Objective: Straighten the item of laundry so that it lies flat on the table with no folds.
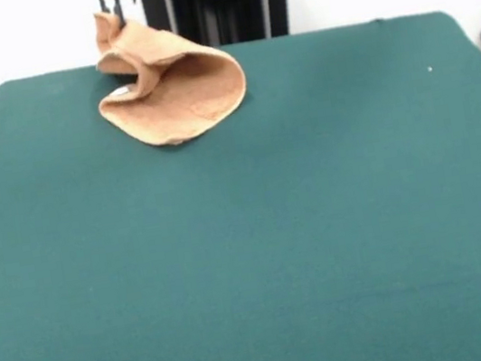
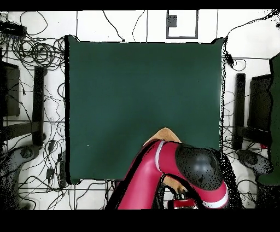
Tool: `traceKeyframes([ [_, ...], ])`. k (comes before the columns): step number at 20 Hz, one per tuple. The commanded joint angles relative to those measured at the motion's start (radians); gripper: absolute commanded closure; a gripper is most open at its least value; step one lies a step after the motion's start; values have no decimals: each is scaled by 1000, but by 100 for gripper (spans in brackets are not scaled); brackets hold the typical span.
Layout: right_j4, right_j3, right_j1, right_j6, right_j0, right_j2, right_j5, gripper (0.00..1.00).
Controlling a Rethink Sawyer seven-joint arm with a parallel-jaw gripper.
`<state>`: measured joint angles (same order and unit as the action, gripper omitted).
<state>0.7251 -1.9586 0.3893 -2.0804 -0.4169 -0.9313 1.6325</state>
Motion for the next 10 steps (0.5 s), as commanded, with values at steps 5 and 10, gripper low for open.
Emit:
traceKeyframes([
  [5, -13, -48, 163, 57, 20, 133, -185, 100],
  [10, -31, -61, 168, 53, 27, 106, -189, 100],
])
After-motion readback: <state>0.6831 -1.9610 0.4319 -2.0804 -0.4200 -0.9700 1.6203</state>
